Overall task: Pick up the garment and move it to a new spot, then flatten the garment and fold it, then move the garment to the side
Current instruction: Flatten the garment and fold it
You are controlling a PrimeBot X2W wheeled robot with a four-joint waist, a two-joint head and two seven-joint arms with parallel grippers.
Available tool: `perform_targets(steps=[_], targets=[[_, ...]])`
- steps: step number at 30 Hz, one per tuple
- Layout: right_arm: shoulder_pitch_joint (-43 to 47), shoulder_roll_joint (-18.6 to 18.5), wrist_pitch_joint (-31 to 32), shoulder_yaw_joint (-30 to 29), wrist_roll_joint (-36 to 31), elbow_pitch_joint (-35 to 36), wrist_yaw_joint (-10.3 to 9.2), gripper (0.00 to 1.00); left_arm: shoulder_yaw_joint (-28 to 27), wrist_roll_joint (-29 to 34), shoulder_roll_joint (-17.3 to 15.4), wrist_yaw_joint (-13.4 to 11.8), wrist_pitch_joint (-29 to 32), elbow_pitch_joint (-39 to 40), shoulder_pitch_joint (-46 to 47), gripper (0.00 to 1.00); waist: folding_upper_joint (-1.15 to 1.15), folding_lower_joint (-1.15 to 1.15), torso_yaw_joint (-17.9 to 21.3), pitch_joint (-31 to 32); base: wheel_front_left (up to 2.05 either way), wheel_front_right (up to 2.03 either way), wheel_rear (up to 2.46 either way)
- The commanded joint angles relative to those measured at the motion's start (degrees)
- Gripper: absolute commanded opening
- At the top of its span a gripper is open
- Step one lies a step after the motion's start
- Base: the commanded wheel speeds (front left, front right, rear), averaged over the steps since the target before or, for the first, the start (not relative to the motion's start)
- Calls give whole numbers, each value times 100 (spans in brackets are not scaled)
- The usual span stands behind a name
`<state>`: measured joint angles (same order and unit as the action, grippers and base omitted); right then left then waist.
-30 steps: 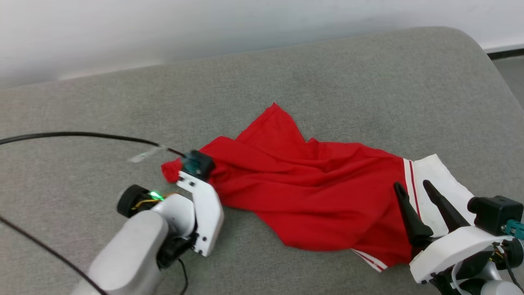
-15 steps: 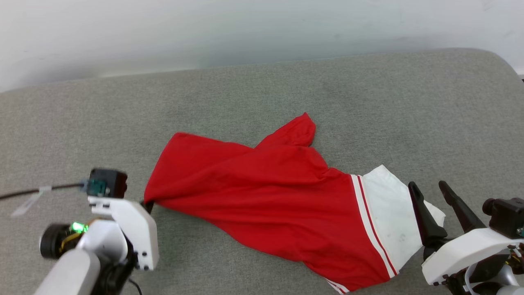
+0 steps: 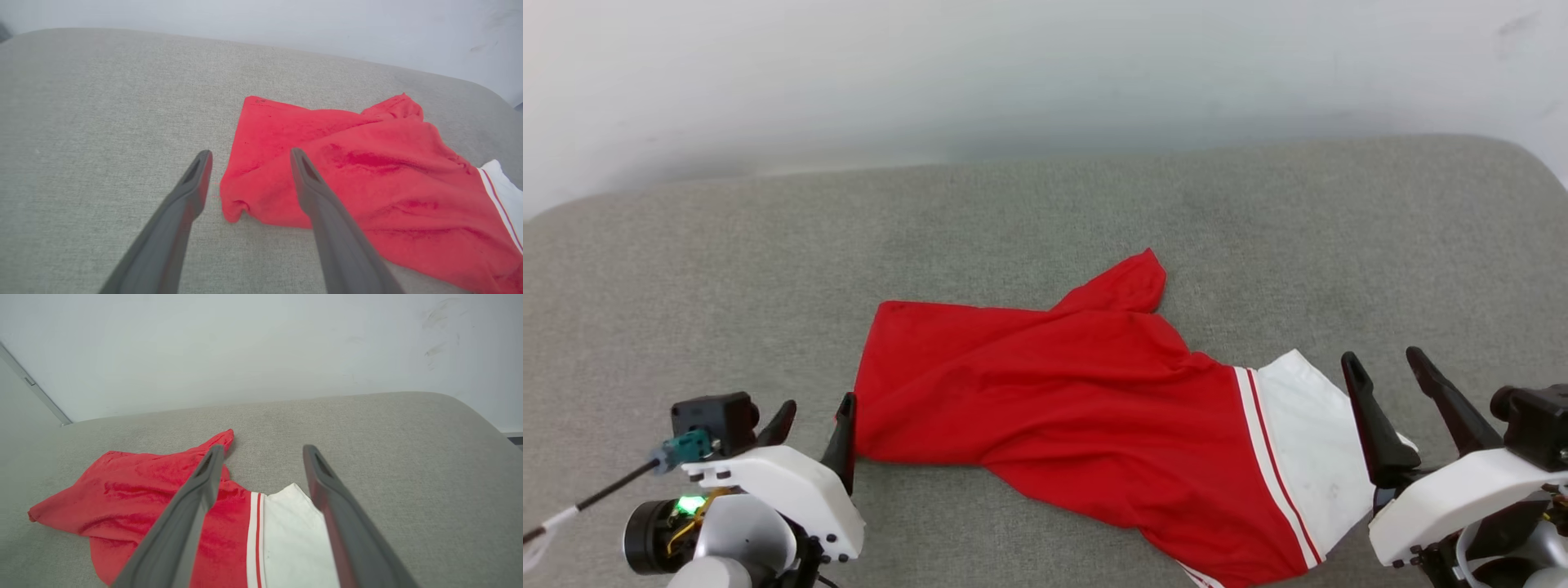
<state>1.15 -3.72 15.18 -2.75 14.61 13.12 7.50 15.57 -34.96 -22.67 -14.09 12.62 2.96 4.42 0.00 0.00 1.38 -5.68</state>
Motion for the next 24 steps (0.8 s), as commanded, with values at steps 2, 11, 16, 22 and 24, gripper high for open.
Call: perform_targets(steps=[2,11,16,22,24], targets=[[87,-1,57,19,-36,77,-3,100,34,100,33,-45,-112,120,-113,100,0,0,-47,138,0,0,0],[201,24,181,99,44,158,-2,100,679,18,-133,218,904,478,-27,100,0,0,-5,216,0,0,0],[176,33,156,132,32,152,-2,100,1073,-83,-167,530,1568,392,283,100,0,0,127,41,0,0,0],[67,53,152,137,100,82,-2,100,1408,-150,-53,839,1968,-142,748,100,0,0,309,-267,0,0,0],[28,61,142,126,136,53,-2,100,1457,-145,-12,913,2033,-367,905,100,0,0,353,-373,0,0,0]])
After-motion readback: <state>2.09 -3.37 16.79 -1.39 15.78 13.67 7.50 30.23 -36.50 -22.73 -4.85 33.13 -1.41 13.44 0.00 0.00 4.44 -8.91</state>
